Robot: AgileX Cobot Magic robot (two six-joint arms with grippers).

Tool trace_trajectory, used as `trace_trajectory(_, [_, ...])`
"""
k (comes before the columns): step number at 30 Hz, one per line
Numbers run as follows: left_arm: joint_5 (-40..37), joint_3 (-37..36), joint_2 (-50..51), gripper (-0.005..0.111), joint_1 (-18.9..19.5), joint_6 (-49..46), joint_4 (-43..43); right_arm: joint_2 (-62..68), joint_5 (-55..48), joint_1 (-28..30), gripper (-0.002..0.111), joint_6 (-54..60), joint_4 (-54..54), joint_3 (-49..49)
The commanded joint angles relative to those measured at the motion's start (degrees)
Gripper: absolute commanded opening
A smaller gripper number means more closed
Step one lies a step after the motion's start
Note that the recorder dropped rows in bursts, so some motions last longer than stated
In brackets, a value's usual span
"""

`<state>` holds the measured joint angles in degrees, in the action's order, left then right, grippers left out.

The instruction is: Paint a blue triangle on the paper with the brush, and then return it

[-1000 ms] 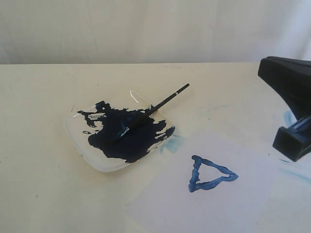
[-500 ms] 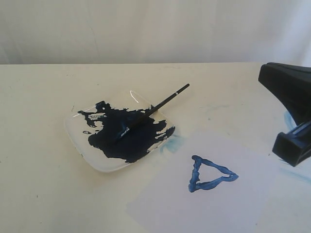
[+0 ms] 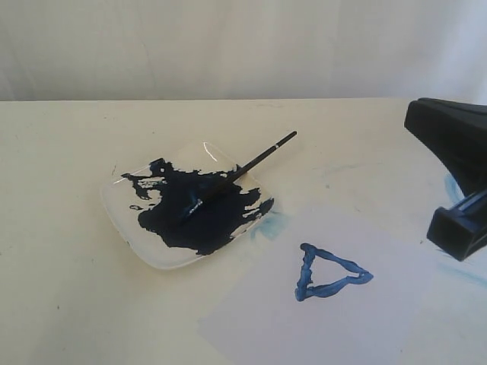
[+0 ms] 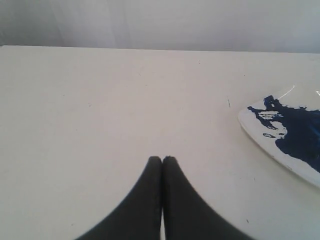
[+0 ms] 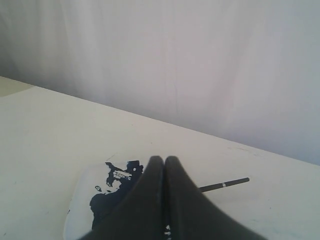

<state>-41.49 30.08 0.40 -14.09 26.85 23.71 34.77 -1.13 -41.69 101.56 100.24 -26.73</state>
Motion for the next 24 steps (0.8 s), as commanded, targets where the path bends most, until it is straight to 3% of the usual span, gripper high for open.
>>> trace_trajectory(1, [-0.21, -0.36, -0.4, 0.0, 0.3, -0.11, 0.71, -0.32, -0.27, 0.03, 0.0, -0.03, -0.29, 0.12])
trace_trajectory(4, [-0.06, -0.36, -0.4, 0.0, 1.52, -0.11, 0.95, -0.32, -0.27, 0.03, 0.0, -0.03, -0.29, 0.12])
trace_trajectory(10, [-0.16, -0.36, -0.4, 0.0, 8.79, -0.11, 1.5, -0.42, -0.12, 0.03, 0.0, -0.03, -0.29, 0.12])
trace_trajectory(13, [0.39, -0.36, -0.4, 0.0, 9.38, 0.03, 3.09, -0.42, -0.12, 0.03, 0.0, -0.03, -0.29, 0.12])
trace_trajectory(15, [7.8, -0.36, -0.4, 0.0, 9.38, 0.18, 0.47, -0.42, -0.12, 0.03, 0.0, -0.03, -0.29, 0.12])
trace_trajectory(19, [36.7, -0.36, -0.4, 0.0, 9.38, 0.18, -0.54, -0.42, -0.12, 0.03, 0.0, -0.03, -0.29, 0.12])
trace_trajectory(22, [47.03, -2.12, -0.4, 0.0, 9.38, 0.08, -0.16, -0.42, -0.12, 0.03, 0.0, -0.03, -0.29, 0.12])
trace_trajectory(24, [50.67, -7.08, -0.4, 0.0, 9.38, -5.23, -0.7, -0.42, -0.12, 0.03, 0.0, -0.03, -0.29, 0.12])
